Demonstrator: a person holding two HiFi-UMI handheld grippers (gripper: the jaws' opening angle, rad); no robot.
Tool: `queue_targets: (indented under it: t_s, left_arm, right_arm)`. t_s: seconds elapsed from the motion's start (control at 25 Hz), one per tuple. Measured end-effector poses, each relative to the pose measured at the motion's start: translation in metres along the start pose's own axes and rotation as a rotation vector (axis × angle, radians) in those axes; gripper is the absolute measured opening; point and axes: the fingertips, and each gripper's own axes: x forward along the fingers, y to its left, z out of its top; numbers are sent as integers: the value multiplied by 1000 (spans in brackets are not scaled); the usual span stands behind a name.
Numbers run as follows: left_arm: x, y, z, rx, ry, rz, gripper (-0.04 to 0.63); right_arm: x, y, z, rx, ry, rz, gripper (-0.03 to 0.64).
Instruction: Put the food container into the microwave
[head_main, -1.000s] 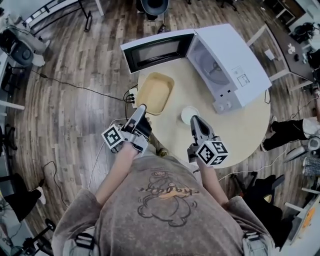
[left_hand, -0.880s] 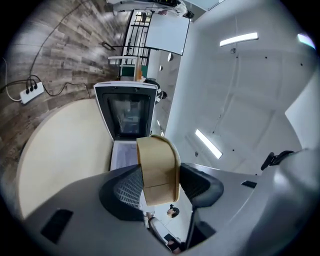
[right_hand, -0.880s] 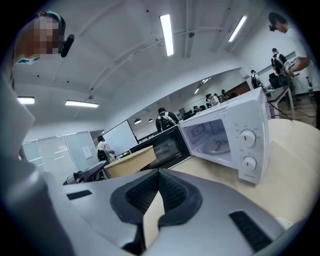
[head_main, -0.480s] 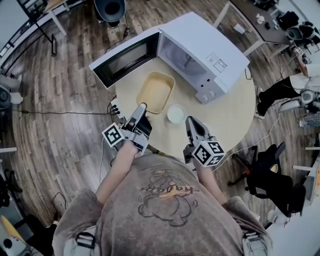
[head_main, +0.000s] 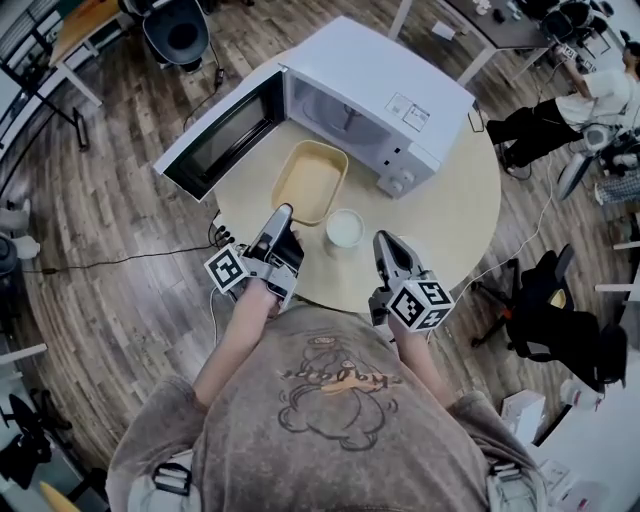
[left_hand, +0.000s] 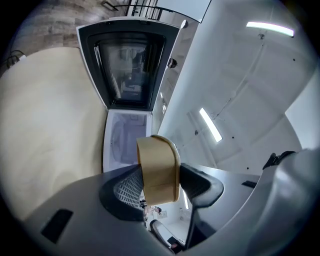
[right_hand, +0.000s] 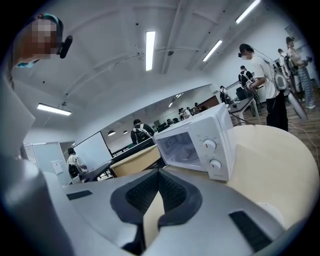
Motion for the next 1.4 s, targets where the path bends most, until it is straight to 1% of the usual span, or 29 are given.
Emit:
queue_targets:
  t_s: [0.36,0.72,1.04,1.2,1.4]
  left_arm:
    - [7,9,7,-2,41,23,239]
    - [19,18,22,3,26,31,239]
    - [40,42,27,11,61,57,239]
    - [52,54,31,-6,66,61,239]
    - [69,68,34,16,95,78,239]
  right_arm:
    - [4,-3,-1,33,-36,-36,0]
    - [17,-7,5,34,-27,-25,0]
    - [23,-19,15,40,-50,-42,0]
    - [21,-25,17,46,-58,-57,0]
    - [18,-33,17,58,-62,-79,0]
